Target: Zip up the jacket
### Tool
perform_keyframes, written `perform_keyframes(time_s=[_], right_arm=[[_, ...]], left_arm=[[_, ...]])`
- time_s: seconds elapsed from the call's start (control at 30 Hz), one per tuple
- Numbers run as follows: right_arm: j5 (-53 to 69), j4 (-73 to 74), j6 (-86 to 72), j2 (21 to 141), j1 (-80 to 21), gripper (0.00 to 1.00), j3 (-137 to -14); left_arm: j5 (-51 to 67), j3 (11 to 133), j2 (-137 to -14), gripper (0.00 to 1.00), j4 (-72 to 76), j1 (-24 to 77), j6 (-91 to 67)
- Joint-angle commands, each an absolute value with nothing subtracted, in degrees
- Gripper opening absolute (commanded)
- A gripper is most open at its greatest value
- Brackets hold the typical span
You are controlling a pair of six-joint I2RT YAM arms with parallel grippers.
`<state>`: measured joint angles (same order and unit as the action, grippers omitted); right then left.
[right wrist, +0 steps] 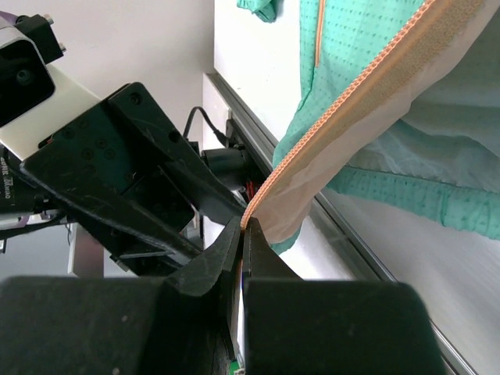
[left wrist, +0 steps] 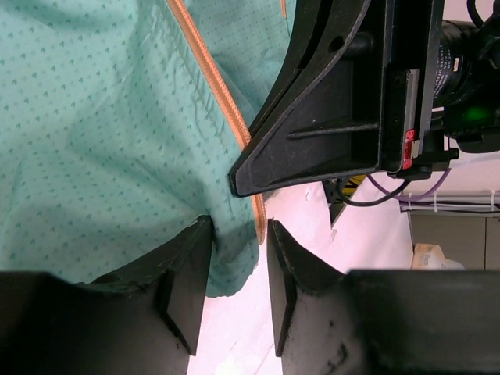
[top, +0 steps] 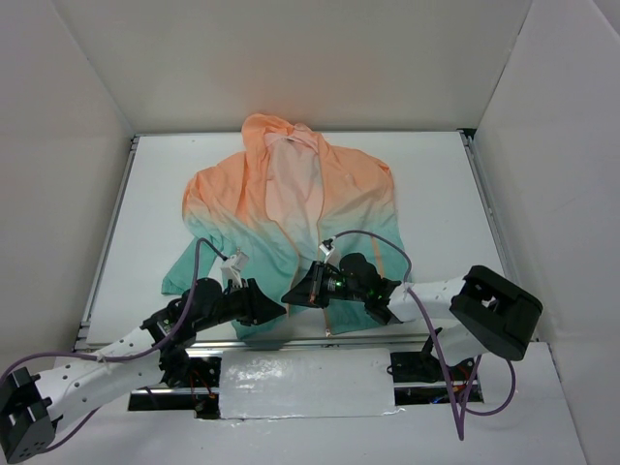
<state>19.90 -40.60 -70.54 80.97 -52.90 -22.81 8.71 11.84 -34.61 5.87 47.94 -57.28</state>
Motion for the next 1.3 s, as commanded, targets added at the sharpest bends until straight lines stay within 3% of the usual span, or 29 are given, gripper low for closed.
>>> perform_keyframes(time_s=[0.0,0.37,0.53,0.67,0.73,0.77,0.83,1.13,1.27], right_arm=[[20.48,-44.56,-69.43,82.00,-53.53,0.00,-22.68],[20.30,-44.91,-69.52,82.88,-53.44,0.00,-22.68],[20.56,-45.09,-69.35,83.41,-53.35,0.00,-22.94],[21.27,-46.40,-68.91,83.32,-53.35,0.01,-22.85],[21.53,-47.11,-68.82,83.06,-53.26,0.10,-22.50],[21.71,-46.76,-68.56,82.80,-53.17,0.34,-22.41],[21.36,-45.54,-68.21,81.57,-52.82,0.60,-22.24],[18.99,-36.04,-62.05,73.93,-52.03,0.74,-20.57],[20.99,-39.97,-60.47,73.47,-52.03,0.68,-17.58]], left_arm=[[8.70,11.34,-34.01,0.45,9.58,48.16,-57.30],[8.61,10.72,-32.61,0.24,9.40,48.16,-57.39],[8.61,10.64,-32.43,0.00,9.22,48.16,-57.04],[8.79,10.02,-33.13,0.00,10.72,48.16,-57.39],[8.88,9.32,-33.57,0.00,11.95,48.16,-57.74],[8.88,9.23,-34.01,0.00,12.13,48.16,-58.01],[8.96,9.40,-34.28,0.00,12.04,48.16,-57.83],[7.12,10.11,-32.52,0.00,9.32,48.16,-58.01],[7.73,8.62,-31.64,0.00,11.60,48.16,-59.32]])
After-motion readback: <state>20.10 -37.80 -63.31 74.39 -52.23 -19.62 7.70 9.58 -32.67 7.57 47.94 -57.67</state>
